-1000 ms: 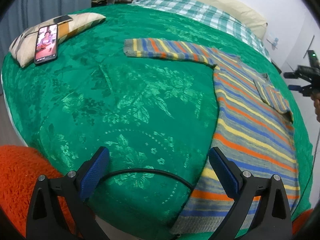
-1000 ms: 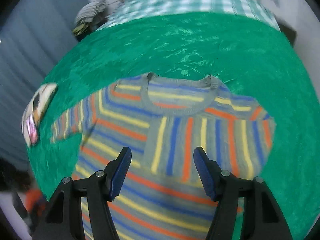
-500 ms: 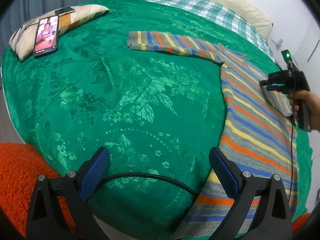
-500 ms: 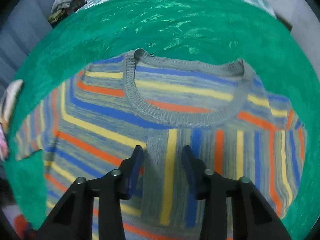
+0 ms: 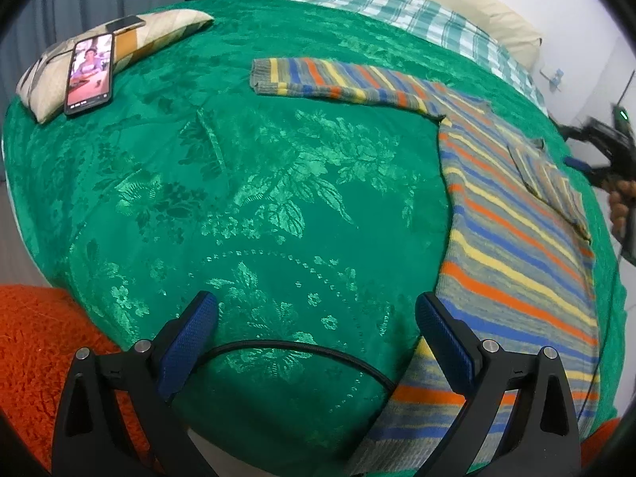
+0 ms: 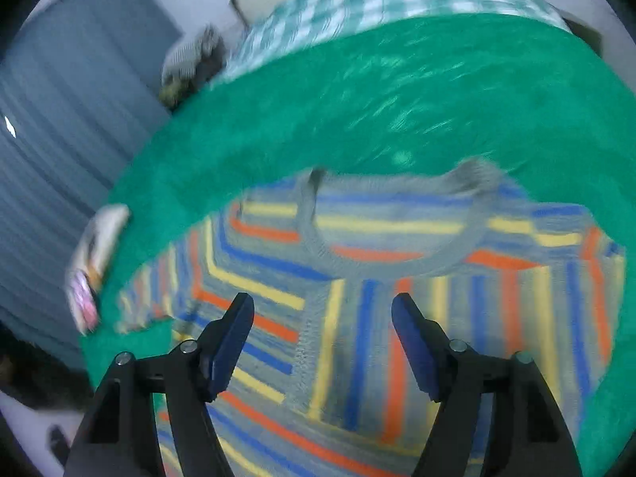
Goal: Fold small clothes
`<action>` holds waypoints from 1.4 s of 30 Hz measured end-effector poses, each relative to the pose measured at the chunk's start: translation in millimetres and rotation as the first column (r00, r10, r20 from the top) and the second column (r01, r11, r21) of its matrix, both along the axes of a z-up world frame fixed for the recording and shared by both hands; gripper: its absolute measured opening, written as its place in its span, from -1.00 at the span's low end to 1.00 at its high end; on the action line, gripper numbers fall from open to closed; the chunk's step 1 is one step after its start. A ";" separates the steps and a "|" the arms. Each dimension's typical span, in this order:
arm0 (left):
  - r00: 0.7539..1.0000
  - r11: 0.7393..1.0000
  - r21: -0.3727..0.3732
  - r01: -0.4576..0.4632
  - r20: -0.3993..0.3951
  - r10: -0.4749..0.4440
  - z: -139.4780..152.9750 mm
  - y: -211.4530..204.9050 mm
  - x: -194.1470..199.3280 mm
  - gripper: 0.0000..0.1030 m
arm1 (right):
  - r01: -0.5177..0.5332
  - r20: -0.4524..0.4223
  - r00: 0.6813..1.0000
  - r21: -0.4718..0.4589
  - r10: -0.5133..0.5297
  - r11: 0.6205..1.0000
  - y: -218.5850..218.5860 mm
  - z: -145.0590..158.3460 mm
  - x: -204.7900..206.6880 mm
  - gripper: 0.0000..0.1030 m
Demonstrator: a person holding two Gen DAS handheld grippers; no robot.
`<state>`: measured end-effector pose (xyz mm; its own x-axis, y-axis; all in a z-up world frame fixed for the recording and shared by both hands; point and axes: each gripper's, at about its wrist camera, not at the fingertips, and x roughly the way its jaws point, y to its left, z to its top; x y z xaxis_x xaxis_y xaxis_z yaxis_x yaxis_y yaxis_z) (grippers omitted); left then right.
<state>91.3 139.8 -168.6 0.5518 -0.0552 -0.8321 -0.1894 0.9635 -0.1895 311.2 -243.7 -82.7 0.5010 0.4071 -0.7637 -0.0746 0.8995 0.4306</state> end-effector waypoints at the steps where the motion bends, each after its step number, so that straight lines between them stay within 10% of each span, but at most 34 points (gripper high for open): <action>1: 1.000 1.000 -0.003 -0.003 -0.002 0.003 -0.3 0.6 0.2 0.94 | 0.035 -0.009 0.999 0.046 -0.035 0.998 -18.1 1.9 -5.4 0.39; 4: 1.000 1.000 -0.008 -0.006 -0.008 0.006 -1.8 0.2 1.4 0.94 | 0.153 -0.078 0.986 0.112 -0.145 0.982 -68.2 -9.0 -26.9 0.39; 8: 1.000 1.000 0.021 0.005 0.000 -0.005 -0.7 -4.3 0.0 0.94 | 0.281 -0.222 0.932 -0.057 -0.287 0.958 -114.5 -53.2 -60.8 0.17; 13: 1.000 1.000 0.026 0.007 0.011 -0.008 1.6 -4.1 -0.7 0.94 | 0.390 0.012 0.921 -0.011 -0.389 0.921 -133.4 -14.7 -138.7 0.57; 17: 1.000 0.999 0.029 0.020 0.008 -0.020 0.6 -8.7 1.3 0.94 | 0.366 0.109 0.930 -0.172 -0.351 0.915 -122.5 5.1 -204.1 0.70; 25: 0.995 0.989 0.126 0.083 0.044 -0.089 4.1 -28.6 -4.8 0.94 | 0.468 0.236 0.883 -0.413 -0.405 0.781 -93.9 -4.4 -324.1 0.98; 42: 0.994 0.986 0.126 0.113 -0.015 -0.112 -17.7 -35.7 1.2 0.96 | 0.533 0.298 0.846 -0.458 -0.442 0.712 -92.3 4.7 -349.4 0.99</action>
